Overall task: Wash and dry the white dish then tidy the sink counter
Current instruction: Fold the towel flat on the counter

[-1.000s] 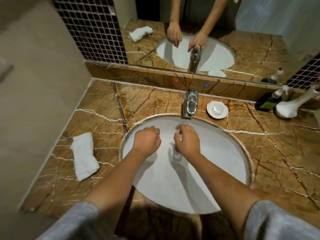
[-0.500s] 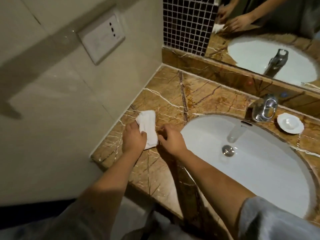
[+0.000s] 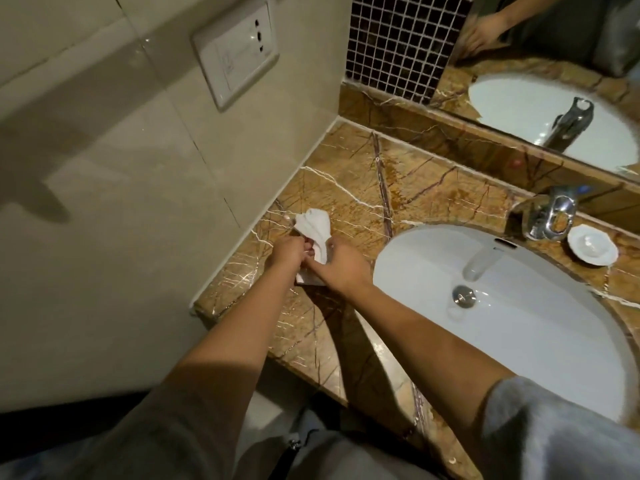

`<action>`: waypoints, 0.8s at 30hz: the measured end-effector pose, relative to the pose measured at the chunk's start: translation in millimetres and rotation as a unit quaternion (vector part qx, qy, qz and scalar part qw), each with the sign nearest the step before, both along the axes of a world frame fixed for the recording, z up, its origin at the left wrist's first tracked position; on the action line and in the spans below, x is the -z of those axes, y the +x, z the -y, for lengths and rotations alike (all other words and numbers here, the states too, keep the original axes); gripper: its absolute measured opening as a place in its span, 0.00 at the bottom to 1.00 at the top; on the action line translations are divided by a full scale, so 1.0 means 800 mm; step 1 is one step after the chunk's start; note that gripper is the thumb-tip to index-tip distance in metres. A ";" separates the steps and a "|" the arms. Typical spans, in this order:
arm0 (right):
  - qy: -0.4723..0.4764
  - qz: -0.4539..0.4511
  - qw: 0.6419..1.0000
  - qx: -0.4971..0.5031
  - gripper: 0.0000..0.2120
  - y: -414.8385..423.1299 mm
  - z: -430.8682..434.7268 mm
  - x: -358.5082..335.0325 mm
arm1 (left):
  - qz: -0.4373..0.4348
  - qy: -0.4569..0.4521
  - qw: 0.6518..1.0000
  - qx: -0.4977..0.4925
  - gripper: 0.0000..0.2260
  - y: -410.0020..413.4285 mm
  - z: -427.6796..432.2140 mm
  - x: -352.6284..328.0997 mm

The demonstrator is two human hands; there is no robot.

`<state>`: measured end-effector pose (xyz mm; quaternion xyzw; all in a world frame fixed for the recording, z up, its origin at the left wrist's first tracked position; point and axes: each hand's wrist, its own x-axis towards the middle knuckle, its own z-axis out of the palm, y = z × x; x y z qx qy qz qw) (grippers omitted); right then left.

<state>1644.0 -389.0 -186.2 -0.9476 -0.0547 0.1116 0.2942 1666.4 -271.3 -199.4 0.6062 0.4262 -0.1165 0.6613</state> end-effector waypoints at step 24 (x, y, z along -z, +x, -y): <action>-0.022 0.025 0.999 -0.024 0.08 0.073 0.067 -0.045 | 0.297 0.583 0.317 0.686 0.20 0.111 0.003 -0.058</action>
